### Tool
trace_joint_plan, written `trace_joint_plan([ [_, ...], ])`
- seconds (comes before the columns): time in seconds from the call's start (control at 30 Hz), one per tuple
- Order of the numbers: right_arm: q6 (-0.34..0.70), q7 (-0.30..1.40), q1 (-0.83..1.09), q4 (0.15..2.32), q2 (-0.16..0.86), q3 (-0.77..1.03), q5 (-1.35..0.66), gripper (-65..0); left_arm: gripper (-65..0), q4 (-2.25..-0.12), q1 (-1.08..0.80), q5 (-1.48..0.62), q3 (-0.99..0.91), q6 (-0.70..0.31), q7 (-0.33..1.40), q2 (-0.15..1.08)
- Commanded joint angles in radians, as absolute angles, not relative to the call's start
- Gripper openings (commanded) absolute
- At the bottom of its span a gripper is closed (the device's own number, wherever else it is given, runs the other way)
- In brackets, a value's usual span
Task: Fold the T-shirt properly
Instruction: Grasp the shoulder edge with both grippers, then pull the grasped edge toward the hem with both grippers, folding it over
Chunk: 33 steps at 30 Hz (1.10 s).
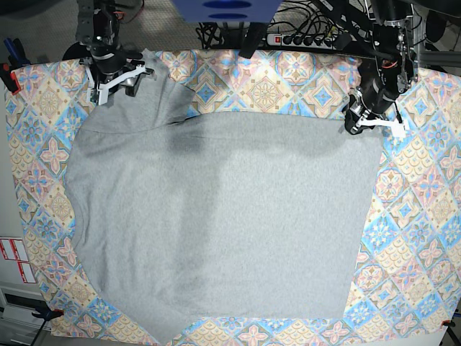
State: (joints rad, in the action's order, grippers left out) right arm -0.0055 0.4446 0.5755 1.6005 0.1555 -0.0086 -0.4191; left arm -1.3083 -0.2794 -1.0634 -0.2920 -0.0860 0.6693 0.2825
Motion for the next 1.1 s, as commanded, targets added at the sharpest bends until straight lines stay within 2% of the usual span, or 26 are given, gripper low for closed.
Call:
trace_joint_plan([
  [0.0,0.019,0.503,0.581,1.596,0.151,-0.030,-0.441,-38.4,-65.0,-1.320,-0.277,-1.061,-0.297,-0.085,0.667,0.295],
  [0.1,0.019,0.503,0.581,1.596,0.151,-0.035,-0.441,-43.3,-65.0,-1.320,-0.278,-1.061,-0.297,-0.085,0.667,0.297],
  [0.33,0.019,0.503,0.581,1.600,0.150,-0.028,-0.441,-64.4,-65.0,-1.320,-0.283,-1.061,-0.297,-0.087,0.667,0.297],
  [0.7,0.019,0.499,0.654,1.685,0.150,0.077,-0.440,-64.8,-65.0,-1.353,-0.374,-1.059,-0.294,-0.090,0.664,0.364],
  [1.07,0.019,0.498,0.771,1.764,0.153,0.122,-0.440,-64.8,-65.0,-1.575,-0.552,-0.929,-0.298,-0.090,0.662,0.377],
])
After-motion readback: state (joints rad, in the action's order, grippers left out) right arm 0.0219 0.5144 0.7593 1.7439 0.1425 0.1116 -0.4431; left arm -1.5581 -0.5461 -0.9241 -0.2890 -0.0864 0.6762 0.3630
